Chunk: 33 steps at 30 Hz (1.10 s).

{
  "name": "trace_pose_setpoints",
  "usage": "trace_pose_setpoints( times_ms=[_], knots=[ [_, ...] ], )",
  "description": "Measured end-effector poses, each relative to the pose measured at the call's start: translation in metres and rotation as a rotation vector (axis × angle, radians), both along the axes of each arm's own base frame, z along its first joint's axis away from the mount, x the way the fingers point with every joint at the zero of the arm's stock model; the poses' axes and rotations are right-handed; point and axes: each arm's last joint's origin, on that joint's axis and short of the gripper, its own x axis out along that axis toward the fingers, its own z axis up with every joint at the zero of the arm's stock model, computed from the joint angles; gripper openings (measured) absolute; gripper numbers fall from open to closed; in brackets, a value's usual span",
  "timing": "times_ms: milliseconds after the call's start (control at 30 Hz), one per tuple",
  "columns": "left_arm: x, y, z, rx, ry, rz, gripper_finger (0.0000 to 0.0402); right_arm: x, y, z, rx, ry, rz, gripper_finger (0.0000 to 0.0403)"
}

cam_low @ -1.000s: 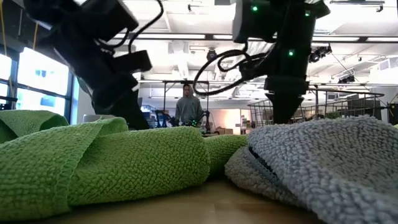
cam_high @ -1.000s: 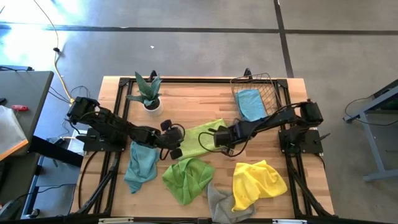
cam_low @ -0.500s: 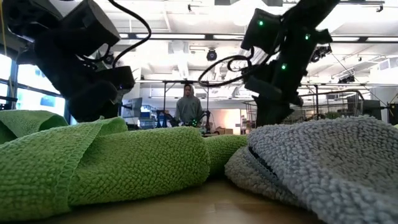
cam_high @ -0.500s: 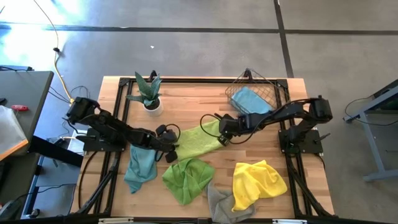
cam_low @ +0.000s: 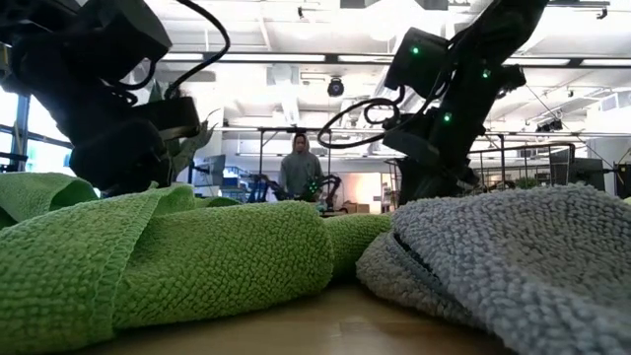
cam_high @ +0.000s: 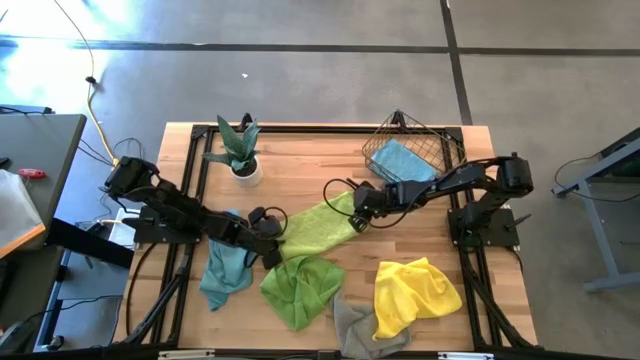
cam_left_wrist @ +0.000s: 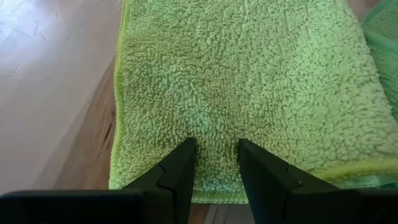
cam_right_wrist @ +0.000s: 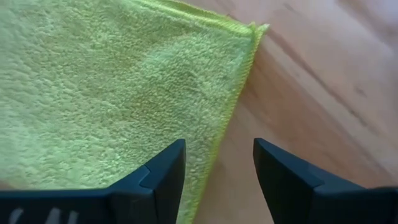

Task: Fold microfiber towels
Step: Fold the light green towel

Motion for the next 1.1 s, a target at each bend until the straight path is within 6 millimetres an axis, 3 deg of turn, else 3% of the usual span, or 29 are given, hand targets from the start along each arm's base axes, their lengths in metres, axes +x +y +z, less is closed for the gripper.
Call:
trace_pose_setpoints(
  times_ms=[333, 500, 867, 1100],
  knots=[
    [0.004, 0.004, 0.003, 0.049, 0.005, -0.012, 0.0115, 0.006, 0.0, -0.02, 0.039, 0.025, -0.053, 0.0197],
    [0.004, 0.004, 0.003, 0.051, 0.004, -0.01, 0.0115, 0.009, 0.004, -0.02, 0.044, -0.005, -0.035, 0.0188],
    [0.004, 0.005, 0.003, 0.061, 0.002, -0.003, 0.0115, 0.013, 0.013, -0.02, 0.056, -0.034, 0.006, 0.0112],
    [0.004, 0.005, 0.003, 0.063, 0.0, -0.002, 0.0115, 0.012, 0.013, -0.02, 0.052, -0.028, 0.025, 0.0031]
  ],
)
